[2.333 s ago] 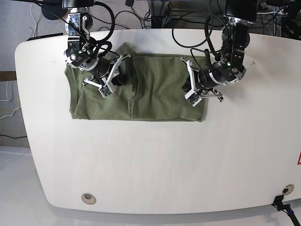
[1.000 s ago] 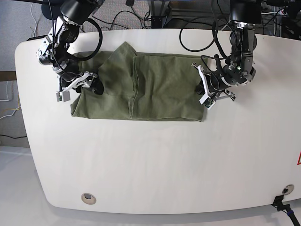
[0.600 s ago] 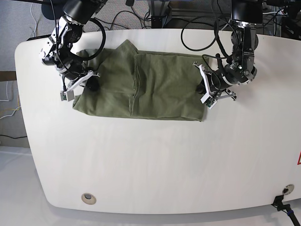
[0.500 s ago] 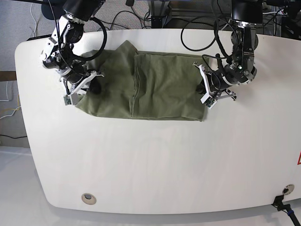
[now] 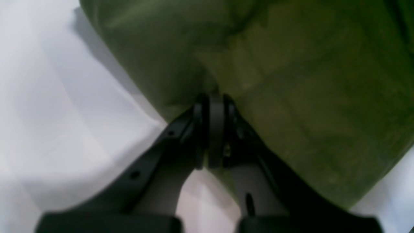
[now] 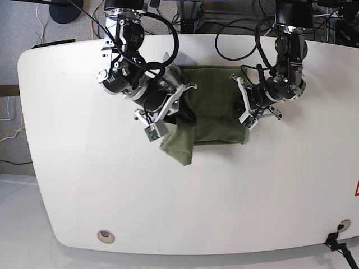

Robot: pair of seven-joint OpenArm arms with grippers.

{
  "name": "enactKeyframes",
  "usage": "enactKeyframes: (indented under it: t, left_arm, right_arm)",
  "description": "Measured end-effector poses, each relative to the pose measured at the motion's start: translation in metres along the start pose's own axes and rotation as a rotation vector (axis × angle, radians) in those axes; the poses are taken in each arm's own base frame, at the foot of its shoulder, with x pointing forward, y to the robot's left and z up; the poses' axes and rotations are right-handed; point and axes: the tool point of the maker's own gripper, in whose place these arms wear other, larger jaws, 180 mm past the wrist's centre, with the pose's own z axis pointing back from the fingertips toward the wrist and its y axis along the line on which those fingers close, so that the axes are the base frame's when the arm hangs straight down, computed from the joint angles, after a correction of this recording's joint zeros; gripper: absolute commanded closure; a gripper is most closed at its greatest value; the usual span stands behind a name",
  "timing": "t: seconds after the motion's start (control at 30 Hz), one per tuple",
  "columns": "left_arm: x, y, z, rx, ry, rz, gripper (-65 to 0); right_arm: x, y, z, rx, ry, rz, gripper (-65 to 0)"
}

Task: Fold the T-shirt properly
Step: 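Fold the hem side over toward the left gripper with the right gripper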

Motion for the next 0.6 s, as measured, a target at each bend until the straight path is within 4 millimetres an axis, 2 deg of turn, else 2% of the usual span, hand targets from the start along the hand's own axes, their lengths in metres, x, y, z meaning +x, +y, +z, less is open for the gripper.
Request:
enactKeyframes:
  t: [0.07, 0.17, 0.2, 0.33, 0.4, 0.5, 0.6]
  left_arm:
    - [0.0, -0.001, 0.0, -0.002, -0.001, -0.001, 0.0]
    - [0.001, 0.0, 0.0, -0.001, -0.001, -0.002, 0.0]
    - [0.0, -0.001, 0.0, -0.001, 0.001, -0.002, 0.0]
    - [0.001, 0.0, 0.0, 0.0, 0.0, -0.002, 0.0]
    - [0.001, 0.0, 0.001, 0.002, 0.0, -0.002, 0.0]
    - [0.001, 0.002, 0.003, 0.01, 0.004, -0.01, 0.0]
    - [0.005, 0.02, 0.019, 0.068, 0.01, -0.054, 0.0]
  right_arm:
    - [-0.001, 0.02, -0.014, 0.063, 0.008, -0.003, 0.0]
    - [-0.006, 0.034, -0.029, 0.106, 0.022, -0.015, 0.0]
    - [-0.009, 0.038, -0.034, 0.117, 0.031, -0.014, -3.3]
    - [-0.027, 0.043, -0.046, 0.147, 0.085, -0.033, -32.7]
    - [-0.031, 0.039, -0.05, 0.144, 0.107, -0.03, -40.4]
    - [-0.024, 0.038, -0.053, 0.146, 0.104, -0.001, -40.6]
    - [-0.017, 0.042, -0.056, 0.161, 0.093, 0.021, -40.6]
